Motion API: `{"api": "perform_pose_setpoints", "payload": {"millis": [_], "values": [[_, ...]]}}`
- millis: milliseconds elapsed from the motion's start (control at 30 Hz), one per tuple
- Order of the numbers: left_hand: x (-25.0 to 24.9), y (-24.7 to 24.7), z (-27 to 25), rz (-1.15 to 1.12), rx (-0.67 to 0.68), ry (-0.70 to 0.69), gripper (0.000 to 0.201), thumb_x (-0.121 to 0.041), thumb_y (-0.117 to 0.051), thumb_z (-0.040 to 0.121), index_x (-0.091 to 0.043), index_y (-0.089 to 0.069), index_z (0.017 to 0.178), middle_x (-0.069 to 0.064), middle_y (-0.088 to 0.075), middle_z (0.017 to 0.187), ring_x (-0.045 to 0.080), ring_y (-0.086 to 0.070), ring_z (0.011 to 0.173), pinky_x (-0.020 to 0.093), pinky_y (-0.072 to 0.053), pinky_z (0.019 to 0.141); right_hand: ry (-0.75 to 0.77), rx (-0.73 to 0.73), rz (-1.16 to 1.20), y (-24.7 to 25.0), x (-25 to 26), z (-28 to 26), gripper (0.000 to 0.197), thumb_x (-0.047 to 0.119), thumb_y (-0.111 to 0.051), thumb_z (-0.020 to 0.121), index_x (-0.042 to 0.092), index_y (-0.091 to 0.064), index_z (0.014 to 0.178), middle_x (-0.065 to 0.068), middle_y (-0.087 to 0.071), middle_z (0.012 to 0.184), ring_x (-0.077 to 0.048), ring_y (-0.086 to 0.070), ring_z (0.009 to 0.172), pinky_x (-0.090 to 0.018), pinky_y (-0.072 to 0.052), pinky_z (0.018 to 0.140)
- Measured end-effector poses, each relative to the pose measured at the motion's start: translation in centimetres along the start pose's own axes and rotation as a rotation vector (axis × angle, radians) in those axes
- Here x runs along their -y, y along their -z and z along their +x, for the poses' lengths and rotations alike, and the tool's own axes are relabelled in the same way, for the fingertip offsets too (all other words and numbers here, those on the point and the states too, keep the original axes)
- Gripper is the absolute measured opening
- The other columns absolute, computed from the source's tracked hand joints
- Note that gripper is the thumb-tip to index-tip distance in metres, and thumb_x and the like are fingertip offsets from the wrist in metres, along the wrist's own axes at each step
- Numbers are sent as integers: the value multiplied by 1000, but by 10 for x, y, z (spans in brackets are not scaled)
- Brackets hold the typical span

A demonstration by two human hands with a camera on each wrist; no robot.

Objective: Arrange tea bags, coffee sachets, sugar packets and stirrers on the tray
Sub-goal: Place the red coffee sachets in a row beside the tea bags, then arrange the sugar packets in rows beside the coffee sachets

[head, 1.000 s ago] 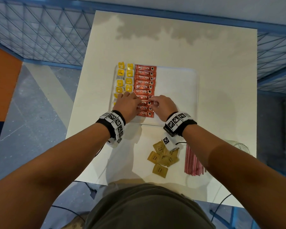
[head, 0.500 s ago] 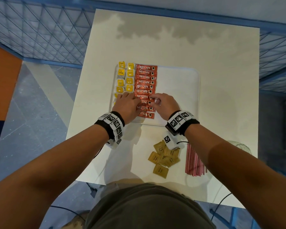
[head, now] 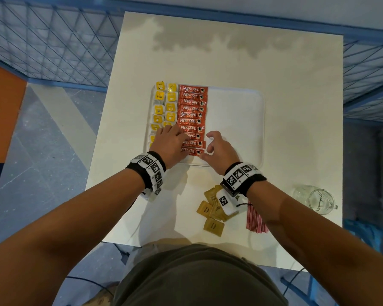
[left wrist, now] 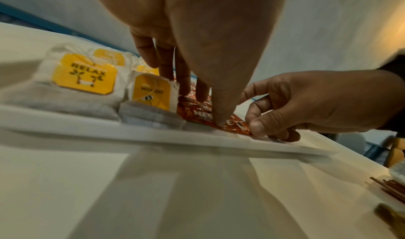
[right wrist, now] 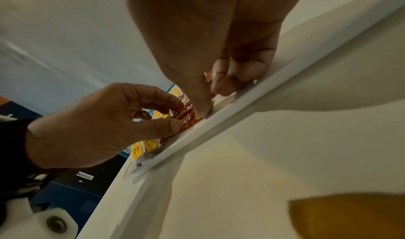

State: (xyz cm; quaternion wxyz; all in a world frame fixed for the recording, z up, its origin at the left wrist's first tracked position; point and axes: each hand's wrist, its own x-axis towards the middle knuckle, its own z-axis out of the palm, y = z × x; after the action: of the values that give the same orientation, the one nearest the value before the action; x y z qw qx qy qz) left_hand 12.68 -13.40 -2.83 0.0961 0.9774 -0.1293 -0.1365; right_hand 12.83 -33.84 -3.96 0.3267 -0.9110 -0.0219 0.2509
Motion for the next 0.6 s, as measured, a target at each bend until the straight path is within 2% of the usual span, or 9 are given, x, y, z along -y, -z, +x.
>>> {"api": "perform_pose_setpoints", "payload": {"millis": [300,467,533,600], "values": [[-4,2,-4,-22,-36,29,36,-38,-68,86,-18,-68,116,6,-60,120,32,-51,113,47,-39,94,-5,-18,11,2,4,0,51,39,-72,91,24,-45,132,8,-61,81,-8,-60,74,-28,-44,65],[-9,4,-13,-96,-148,34,28,-31,-67,85,-17,-69,109,6,-61,117,32,-52,110,46,-41,90,15,-8,59,13,5,-9,36,41,-68,94,24,-56,122,8,-66,90,-11,-63,84,-32,-54,77],[-12,4,-20,-124,-177,27,28,-31,-66,85,-17,-69,109,7,-63,115,33,-54,107,47,-45,87,22,-1,90,20,3,-16,31,41,-68,94,25,-60,119,9,-67,93,-11,-63,88,-30,-51,79],[-14,2,-28,-172,-187,19,27,-30,-65,86,-17,-69,109,7,-63,111,32,-56,102,47,-47,84,28,5,103,28,-1,-26,28,42,-68,94,26,-62,117,11,-68,93,-9,-62,89,-23,-46,75]]}}
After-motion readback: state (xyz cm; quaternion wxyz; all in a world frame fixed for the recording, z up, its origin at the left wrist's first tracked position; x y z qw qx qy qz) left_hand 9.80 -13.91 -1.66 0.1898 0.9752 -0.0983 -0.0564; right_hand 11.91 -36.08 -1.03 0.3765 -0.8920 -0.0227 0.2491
